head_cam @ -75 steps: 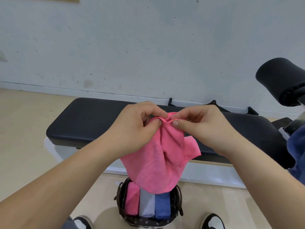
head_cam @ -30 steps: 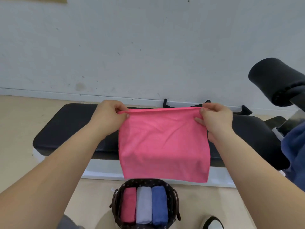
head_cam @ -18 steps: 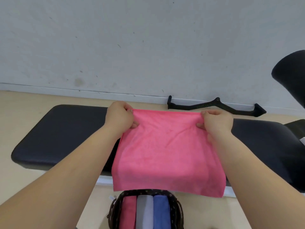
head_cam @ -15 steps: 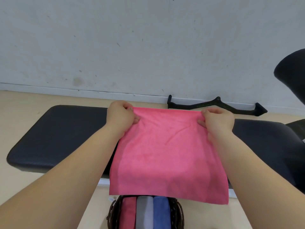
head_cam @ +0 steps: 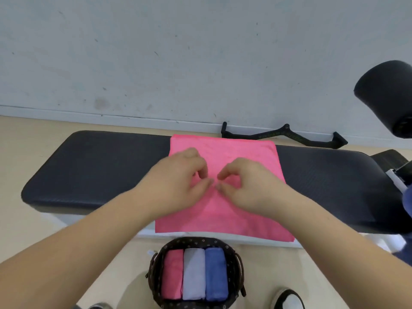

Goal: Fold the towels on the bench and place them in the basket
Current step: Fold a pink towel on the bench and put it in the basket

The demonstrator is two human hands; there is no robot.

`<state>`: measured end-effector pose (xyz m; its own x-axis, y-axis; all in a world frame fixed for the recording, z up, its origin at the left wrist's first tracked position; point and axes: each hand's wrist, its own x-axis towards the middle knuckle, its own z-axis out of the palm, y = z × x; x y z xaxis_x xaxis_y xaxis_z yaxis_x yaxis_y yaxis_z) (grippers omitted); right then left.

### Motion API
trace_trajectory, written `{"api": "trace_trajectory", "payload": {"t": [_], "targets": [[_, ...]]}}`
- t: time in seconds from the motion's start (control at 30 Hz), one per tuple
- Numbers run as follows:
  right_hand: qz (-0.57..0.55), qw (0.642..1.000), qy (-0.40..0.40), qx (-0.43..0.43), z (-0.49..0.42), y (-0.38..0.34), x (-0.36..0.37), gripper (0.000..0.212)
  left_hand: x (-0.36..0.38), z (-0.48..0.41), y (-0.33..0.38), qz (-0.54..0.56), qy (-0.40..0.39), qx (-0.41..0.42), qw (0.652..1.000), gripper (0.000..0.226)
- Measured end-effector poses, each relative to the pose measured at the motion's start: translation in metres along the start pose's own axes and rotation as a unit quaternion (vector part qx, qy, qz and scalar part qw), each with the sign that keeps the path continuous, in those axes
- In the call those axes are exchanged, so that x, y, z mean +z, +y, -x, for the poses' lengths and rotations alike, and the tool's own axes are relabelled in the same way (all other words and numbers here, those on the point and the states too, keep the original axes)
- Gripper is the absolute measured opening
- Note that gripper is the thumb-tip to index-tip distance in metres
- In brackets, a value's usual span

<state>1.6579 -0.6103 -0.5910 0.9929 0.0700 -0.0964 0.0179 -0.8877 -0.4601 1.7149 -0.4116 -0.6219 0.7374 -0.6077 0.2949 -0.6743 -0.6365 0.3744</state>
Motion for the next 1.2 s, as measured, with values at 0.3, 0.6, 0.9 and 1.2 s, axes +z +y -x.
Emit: {"api": "trace_trajectory", "payload": {"t": [0.3,0.6,0.9,1.2], "targets": [[0.261,0.962,-0.066,0.052,0.059,0.004,0.033,0.076,0.054,0.050,0.024,-0.270,-0.118,0.054,0.954,0.100],[0.337,0.940,0.029,0.044,0.057,0.019,0.064,0.096,0.037,0.052,0.022,-0.172,0.008,0.084,0.982,0.032],[0.262,0.961,0.078,0.038,0.069,0.020,0.040,0.041,0.007,0.052,0.012,-0.266,0.007,0.038,0.963,0.047],[0.212,0.975,0.048,0.035,0.087,0.041,0.015,0.047,-0.024,0.066,0.007,-0.062,-0.115,-0.109,0.985,0.044]]}}
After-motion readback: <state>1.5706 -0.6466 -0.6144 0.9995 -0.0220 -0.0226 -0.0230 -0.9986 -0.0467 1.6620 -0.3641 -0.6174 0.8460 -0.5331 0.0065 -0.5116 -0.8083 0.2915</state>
